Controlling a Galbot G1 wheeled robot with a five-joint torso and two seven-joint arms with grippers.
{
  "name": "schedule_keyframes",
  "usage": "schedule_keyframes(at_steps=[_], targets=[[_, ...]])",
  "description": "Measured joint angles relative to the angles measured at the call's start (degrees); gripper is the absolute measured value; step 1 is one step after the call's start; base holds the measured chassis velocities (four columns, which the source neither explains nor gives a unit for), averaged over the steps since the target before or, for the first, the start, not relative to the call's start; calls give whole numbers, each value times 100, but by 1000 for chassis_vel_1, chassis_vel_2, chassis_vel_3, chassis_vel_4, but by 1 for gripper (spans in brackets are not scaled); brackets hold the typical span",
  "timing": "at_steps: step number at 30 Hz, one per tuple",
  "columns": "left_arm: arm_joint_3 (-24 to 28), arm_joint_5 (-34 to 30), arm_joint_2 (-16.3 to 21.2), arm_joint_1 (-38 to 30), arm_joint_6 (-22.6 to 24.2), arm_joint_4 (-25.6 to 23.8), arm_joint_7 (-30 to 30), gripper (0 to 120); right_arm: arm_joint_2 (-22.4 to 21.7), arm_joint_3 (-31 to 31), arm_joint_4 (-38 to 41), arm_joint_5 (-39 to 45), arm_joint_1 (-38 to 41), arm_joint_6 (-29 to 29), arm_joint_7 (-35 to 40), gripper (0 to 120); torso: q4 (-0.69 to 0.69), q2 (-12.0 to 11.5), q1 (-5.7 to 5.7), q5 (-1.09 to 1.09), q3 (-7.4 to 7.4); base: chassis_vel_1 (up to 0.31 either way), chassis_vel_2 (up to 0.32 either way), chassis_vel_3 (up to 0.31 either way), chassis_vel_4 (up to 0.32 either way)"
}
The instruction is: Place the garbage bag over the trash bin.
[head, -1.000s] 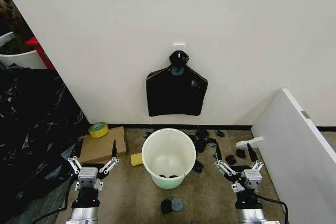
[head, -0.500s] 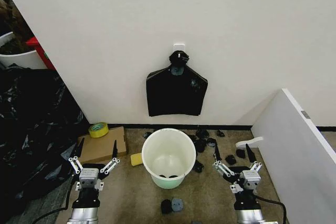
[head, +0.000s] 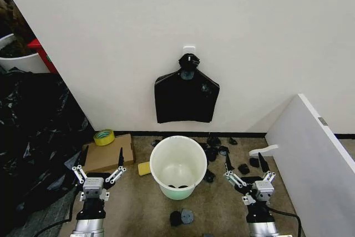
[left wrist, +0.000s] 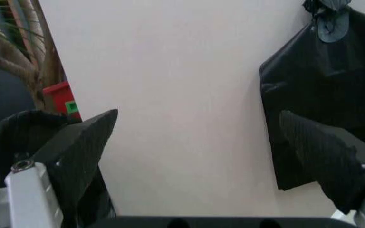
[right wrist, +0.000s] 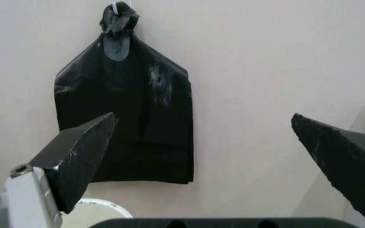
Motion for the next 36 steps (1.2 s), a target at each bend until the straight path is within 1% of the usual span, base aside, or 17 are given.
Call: schedule_keyframes(at_steps=[14, 20, 22, 24, 26, 28, 30, 32, 33, 36], targets=[[3, -8, 2, 31, 1, -45, -14, 100, -13, -36, 14, -3, 13, 5, -31, 100, 0, 0, 0, 0, 0, 0, 0, 0, 0], [14, -55, 30, 32, -2, -11, -30, 100, -126, -80, -30, 100, 171, -159, -51, 100, 0, 0, 0, 0, 0, 0, 0, 0, 0], [12, -66, 40, 30, -2, -10, -29, 100, -228, -184, -70, 208, 329, -312, -51, 100, 0, 0, 0, 0, 0, 0, 0, 0, 0], [-1, -90, 61, 29, -4, -3, -21, 100, -404, -458, -176, 348, 655, -608, -40, 100, 0, 0, 0, 1, 0, 0, 0, 0, 0], [-3, -91, 62, 29, -5, -2, -19, 100, -428, -495, -190, 374, 706, -648, -39, 100, 0, 0, 0, 1, 0, 0, 0, 0, 0], [-7, -93, 53, 36, -9, 0, -9, 100, -535, -690, -255, 556, 960, -827, -50, 100, 0, 0, 0, 0, 0, 0, 0, 0, 0], [-12, -80, 28, 70, -27, 0, -2, 100, -721, -921, -409, 880, 1264, -889, -373, 100, 0, 0, 0, 0, 0, 0, 0, 0, 0], [-15, -74, 20, 77, -32, -2, -2, 100, -764, -971, -452, 925, 1331, -893, -454, 100, 0, 0, 0, 0, 0, 0, 0, 0, 0], [-21, -60, -6, 98, -40, -12, -2, 100, -860, -1068, -545, 1020, 1490, -912, -599, 100, 0, 0, 0, 1, 0, 0, 0, 0, 0], [-42, -37, -102, 164, -58, -85, -3, 100, -1102, -1281, -810, 1342, 2062, -1078, -699, 100, 0, 0, 0, 1, 0, 0, 0, 0, 0]])
